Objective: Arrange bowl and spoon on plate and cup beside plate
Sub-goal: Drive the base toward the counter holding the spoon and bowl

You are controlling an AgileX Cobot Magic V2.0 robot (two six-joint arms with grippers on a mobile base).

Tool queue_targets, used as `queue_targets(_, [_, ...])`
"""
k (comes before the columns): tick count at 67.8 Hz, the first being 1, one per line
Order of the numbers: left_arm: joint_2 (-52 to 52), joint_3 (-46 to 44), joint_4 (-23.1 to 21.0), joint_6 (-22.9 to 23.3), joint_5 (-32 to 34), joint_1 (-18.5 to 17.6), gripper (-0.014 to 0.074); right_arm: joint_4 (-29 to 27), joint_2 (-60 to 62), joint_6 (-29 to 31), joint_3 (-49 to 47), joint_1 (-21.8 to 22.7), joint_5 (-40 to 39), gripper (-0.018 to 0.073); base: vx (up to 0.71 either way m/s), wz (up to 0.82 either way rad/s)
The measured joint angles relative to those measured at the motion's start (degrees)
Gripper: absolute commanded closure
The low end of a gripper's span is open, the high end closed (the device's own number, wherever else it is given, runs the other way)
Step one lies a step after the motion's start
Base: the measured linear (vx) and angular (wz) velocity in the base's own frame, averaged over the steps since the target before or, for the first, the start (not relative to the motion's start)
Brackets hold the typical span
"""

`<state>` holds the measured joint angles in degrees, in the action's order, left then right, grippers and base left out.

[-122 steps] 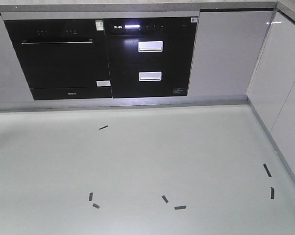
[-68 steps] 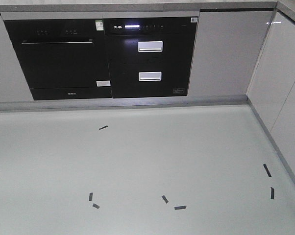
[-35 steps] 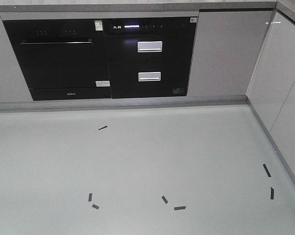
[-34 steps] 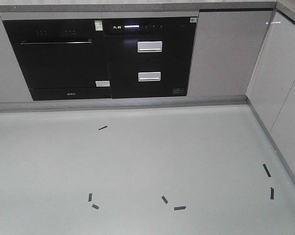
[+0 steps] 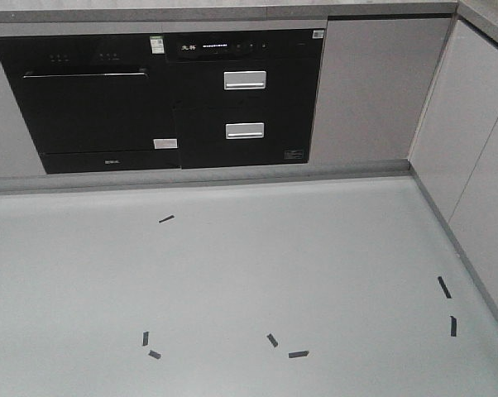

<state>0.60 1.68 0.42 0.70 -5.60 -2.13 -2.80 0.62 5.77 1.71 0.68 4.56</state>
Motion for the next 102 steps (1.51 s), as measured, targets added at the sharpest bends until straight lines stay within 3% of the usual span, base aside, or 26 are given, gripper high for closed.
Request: queue_targets(102, [0.0, 0.0, 0.0, 0.0, 0.0, 0.0, 0.0603, 0.0, 0.0, 0.0, 0.0, 0.0, 0.0, 0.0564, 0.22, 0.00])
